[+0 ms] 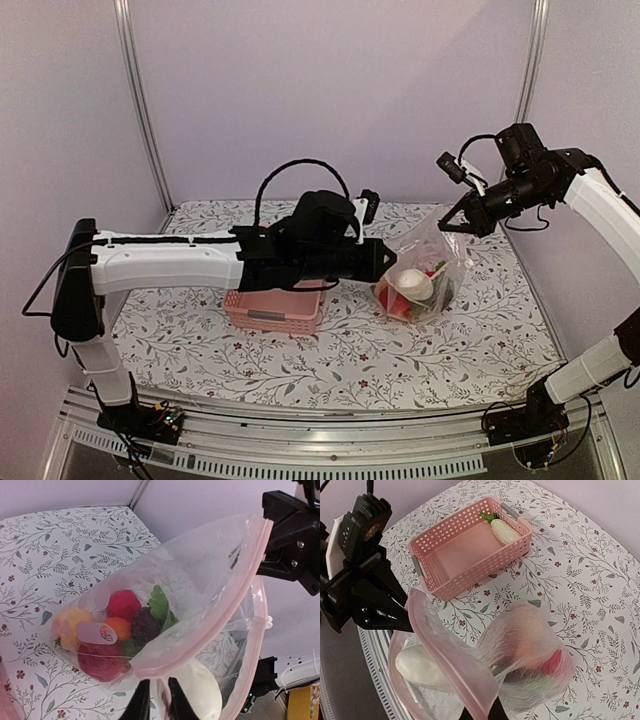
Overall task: Place the food in the zip-top bag and seal the zipper
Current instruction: Adjust the zipper food storage bag, then adjust the fake vegetable in the bin.
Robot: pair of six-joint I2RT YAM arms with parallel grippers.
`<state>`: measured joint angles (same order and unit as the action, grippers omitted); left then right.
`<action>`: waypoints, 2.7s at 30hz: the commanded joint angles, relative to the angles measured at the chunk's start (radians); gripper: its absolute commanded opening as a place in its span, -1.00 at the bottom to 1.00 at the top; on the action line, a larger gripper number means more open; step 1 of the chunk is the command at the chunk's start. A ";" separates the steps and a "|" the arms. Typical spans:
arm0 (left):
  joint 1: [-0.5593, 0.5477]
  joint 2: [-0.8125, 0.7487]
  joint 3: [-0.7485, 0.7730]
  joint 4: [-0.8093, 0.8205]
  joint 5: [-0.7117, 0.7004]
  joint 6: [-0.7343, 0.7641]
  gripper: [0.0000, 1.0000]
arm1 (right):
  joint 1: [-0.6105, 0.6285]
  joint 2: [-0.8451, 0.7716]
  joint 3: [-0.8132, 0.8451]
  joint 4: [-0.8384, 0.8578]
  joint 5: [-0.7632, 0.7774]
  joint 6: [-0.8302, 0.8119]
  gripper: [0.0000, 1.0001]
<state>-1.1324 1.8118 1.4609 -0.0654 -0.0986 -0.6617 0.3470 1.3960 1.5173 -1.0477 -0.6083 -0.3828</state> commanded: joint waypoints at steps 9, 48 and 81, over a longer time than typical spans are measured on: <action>-0.043 0.033 0.289 0.113 -0.062 0.230 -1.00 | -0.039 0.059 0.128 0.076 0.374 0.102 -1.00; 0.294 -0.190 -0.067 -0.282 -0.090 0.575 0.50 | -0.077 -0.084 -0.165 0.252 -0.088 0.026 -1.00; 0.649 0.346 0.258 -0.423 0.334 0.775 0.35 | -0.078 -0.104 -0.276 0.321 -0.185 -0.032 -1.00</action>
<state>-0.5102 2.1174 1.7020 -0.4583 0.1890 0.1299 0.2718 1.2999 1.2053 -0.6971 -0.8116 -0.3904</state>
